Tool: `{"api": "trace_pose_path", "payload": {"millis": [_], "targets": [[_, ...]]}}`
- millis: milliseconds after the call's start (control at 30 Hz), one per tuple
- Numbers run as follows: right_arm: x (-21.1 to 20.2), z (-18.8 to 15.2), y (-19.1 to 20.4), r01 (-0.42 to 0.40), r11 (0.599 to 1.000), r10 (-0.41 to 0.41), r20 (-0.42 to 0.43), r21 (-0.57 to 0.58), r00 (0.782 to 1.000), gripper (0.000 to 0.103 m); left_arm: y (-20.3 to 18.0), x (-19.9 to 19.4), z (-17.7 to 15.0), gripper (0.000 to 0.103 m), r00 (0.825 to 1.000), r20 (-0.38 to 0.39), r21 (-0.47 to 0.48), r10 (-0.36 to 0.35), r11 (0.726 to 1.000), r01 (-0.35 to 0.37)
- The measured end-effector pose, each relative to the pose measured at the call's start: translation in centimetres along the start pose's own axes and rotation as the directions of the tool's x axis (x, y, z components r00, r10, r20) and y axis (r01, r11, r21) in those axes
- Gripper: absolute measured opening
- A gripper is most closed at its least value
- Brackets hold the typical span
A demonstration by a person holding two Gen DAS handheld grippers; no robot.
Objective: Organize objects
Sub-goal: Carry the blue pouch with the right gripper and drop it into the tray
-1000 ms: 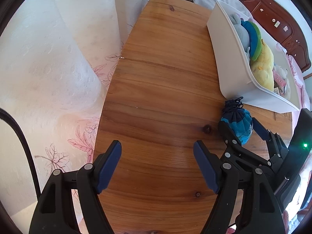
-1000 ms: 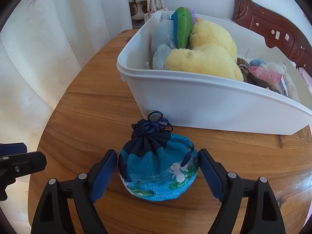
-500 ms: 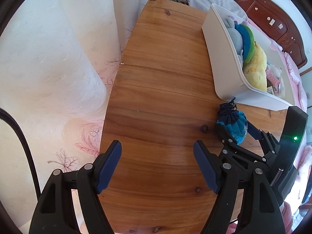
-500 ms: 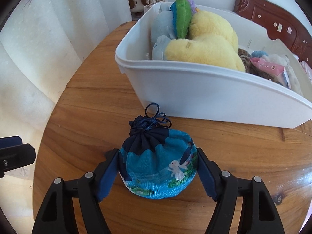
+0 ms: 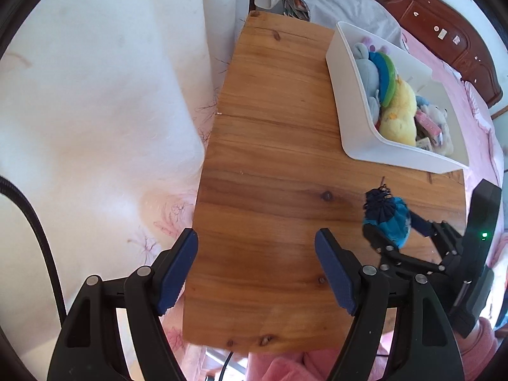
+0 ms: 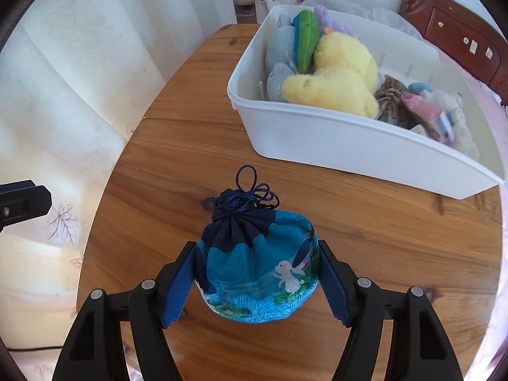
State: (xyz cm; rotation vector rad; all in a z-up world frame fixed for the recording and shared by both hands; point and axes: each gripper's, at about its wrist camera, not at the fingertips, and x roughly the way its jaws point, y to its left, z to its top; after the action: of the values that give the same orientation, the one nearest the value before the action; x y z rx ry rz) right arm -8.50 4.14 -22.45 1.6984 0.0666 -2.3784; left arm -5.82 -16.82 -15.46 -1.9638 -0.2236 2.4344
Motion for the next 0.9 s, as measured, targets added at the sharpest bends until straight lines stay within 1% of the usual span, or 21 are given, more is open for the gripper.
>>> {"api": "trace_pose_path", "payload": {"millis": [100, 200, 233, 333, 367, 467, 600, 733, 800, 900], "targets": [[-1.8, -0.8, -0.1, -0.008, 1.0, 0.008, -0.006, 0.007, 1.0, 0.073, -0.1, -1.3, -0.5, 0.079, 1.0, 0.006, 0.029, 0.027, 0.999, -0.027], [-4.1, -0.5, -0.8, -0.014, 1.0, 0.014, -0.001, 0.018, 1.0, 0.073, -0.9, -3.0, -1.1, 0.079, 0.998, 0.051, 0.082, 0.041, 0.996, -0.045], [-5.6, -1.6, -0.6, -0.014, 1.0, 0.014, 0.007, 0.022, 1.0, 0.073, -1.1, -3.5, -1.2, 0.079, 0.997, 0.065, 0.092, 0.043, 0.995, -0.049], [-7.2, 0.3, -2.3, -0.007, 1.0, 0.006, 0.042, 0.028, 0.999, 0.073, -2.0, -4.6, -1.8, 0.079, 0.995, 0.087, 0.117, 0.042, 0.992, -0.052], [-7.2, 0.6, -2.3, -0.002, 1.0, 0.0, 0.053, 0.029, 0.999, 0.073, -2.3, -4.9, -1.9, 0.079, 0.995, 0.091, 0.123, 0.039, 0.991, -0.05], [-9.2, 0.9, -4.0, 0.013, 0.999, -0.017, 0.097, 0.039, 0.995, 0.073, -3.6, -5.7, -2.4, 0.079, 0.995, 0.095, 0.135, 0.012, 0.991, -0.025], [-10.9, 1.3, -6.4, -0.001, 0.997, -0.011, 0.14, 0.082, 0.99, 0.073, -5.6, -6.8, -2.8, 0.079, 0.994, 0.105, 0.13, -0.016, 0.992, 0.002], [-12.2, 1.7, -8.8, -0.01, 0.992, -0.011, 0.173, 0.122, 0.985, 0.073, -7.6, -7.7, -2.5, 0.079, 0.992, 0.122, 0.094, -0.034, 0.995, 0.022], [-12.6, 2.2, -9.9, -0.021, 0.992, -0.004, 0.196, 0.127, 0.981, 0.073, -8.8, -8.4, -2.2, 0.079, 0.989, 0.143, 0.083, -0.035, 0.996, 0.023], [-13.5, 3.0, -11.5, -0.018, 0.992, -0.012, 0.233, 0.124, 0.972, 0.073, -10.5, -9.1, -1.8, 0.079, 0.984, 0.175, 0.101, -0.029, 0.995, 0.011]]}}
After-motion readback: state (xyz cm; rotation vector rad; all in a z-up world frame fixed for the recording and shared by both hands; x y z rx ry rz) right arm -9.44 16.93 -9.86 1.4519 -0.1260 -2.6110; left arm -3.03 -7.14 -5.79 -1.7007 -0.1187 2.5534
